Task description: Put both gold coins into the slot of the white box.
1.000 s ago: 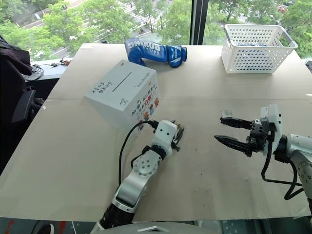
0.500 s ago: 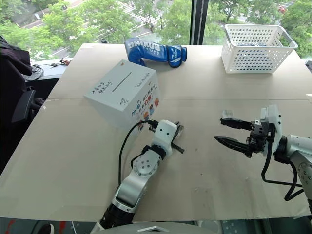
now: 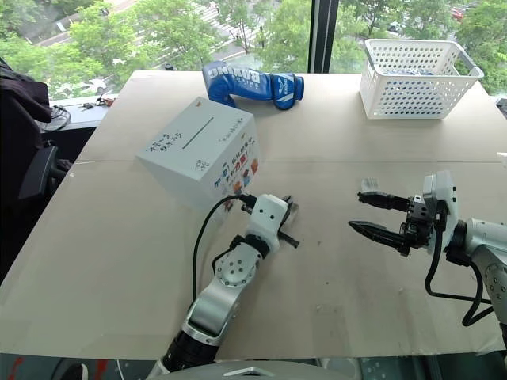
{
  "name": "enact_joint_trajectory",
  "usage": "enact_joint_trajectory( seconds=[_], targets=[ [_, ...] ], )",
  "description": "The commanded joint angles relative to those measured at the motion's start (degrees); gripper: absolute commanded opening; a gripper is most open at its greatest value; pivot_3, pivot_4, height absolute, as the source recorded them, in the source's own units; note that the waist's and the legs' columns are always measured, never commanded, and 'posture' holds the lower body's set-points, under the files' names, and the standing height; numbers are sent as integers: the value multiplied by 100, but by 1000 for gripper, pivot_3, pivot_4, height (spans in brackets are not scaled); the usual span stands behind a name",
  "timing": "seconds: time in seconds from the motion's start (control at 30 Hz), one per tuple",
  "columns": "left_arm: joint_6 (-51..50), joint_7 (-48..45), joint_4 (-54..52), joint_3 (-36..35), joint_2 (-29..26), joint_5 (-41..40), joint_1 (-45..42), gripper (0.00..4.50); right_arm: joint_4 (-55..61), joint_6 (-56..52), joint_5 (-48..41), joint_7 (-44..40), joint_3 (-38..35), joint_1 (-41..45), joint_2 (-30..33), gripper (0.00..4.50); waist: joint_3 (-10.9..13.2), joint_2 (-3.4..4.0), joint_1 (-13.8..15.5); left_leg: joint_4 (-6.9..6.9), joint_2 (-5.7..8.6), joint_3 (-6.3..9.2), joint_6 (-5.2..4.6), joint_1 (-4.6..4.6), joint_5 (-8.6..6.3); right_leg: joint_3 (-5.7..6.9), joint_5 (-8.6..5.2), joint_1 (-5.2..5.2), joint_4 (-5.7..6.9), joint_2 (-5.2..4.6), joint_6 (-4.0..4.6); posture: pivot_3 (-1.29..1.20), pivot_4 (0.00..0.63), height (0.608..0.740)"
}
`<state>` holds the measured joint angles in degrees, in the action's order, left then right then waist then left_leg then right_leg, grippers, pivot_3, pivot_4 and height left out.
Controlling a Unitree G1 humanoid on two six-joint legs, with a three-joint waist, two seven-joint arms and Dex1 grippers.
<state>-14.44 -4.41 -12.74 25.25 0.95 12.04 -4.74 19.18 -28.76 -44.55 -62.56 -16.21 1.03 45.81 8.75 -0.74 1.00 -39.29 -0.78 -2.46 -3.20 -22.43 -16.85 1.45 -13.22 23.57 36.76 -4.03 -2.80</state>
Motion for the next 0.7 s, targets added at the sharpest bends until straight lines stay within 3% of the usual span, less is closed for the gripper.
enact_joint_trajectory(
  seconds=[0.03,0.4,0.57,0.7],
  targets=[
    [293,62,-236,72,-31,217,-85,70,98,30,-109,-65,-159,26,28,3500,0,0,0,0,0,0,0,0,0,0,0,0,0,0,0,0,150,740],
    [331,-355,-991,88,-400,423,-105,70,7,24,-131,-198,-92,134,4,3500,-1,1,-1,0,0,0,0,0,0,0,0,0,0,0,0,0,150,740],
    [162,-891,-1995,-73,-693,-5,207,70,-55,46,-91,-212,-22,228,-43,3500,-1,2,-10,0,-3,-1,0,0,0,-8,0,0,1,-2,0,0,150,740],
    [-13,-1366,-2749,-455,-925,-938,833,70,-135,83,-33,-242,60,320,-96,3500,-4,7,-22,0,-9,-3,0,3,0,-26,0,0,2,-1,1,0,150,740]
  ],
)
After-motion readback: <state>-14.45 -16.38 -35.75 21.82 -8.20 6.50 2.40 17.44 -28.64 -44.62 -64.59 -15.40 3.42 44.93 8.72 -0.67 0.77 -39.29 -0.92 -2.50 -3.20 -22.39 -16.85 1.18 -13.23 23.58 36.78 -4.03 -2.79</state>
